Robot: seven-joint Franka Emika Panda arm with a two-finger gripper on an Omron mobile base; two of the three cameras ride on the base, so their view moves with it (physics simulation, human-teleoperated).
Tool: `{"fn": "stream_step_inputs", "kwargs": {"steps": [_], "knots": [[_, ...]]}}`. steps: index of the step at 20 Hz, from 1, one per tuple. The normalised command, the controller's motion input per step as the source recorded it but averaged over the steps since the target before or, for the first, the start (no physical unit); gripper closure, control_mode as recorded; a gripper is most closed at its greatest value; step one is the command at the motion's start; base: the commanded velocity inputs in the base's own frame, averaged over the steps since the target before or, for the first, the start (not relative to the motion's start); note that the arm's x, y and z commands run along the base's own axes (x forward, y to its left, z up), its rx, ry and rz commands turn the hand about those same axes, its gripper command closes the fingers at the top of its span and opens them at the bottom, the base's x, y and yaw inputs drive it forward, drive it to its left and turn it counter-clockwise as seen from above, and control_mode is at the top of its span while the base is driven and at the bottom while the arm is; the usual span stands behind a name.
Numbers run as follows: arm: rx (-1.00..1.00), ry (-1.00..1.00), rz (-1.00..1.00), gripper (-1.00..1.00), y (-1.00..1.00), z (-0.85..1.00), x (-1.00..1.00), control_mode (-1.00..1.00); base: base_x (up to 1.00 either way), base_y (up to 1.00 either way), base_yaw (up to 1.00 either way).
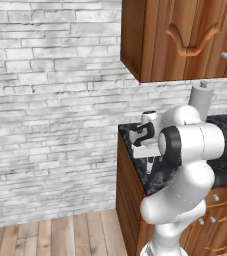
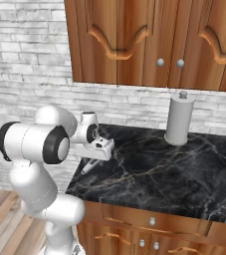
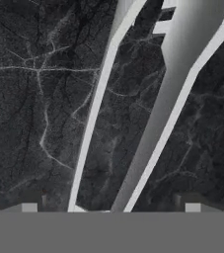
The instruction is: Pick up the tongs from the counter and place them near the plate next to the oven.
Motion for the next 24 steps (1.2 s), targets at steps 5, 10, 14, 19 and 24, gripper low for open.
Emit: {"fn": "stream_step_inputs", "kwargs": {"steps": [5, 10, 14, 19, 24], "knots": [[0.01, -0.02, 0.0, -1.0, 0.0, -0.25, 0.13, -1.0, 0.0, 0.0, 0.0], [0.0, -0.04, 0.0, 1.0, 0.0, -0.36, 0.03, -1.0, 0.0, 0.0, 0.0], [0.05, -0.13, 0.0, 1.0, -0.03, -0.14, -0.1, -1.0, 0.0, 0.0, 0.0], [0.11, -0.23, 0.0, 1.0, -0.07, 0.18, -0.67, -1.0, 0.0, 0.0, 0.0], [0.11, -0.25, 0.03, 1.0, -0.01, 0.84, -0.64, -1.0, 0.0, 0.0, 0.0]]}}
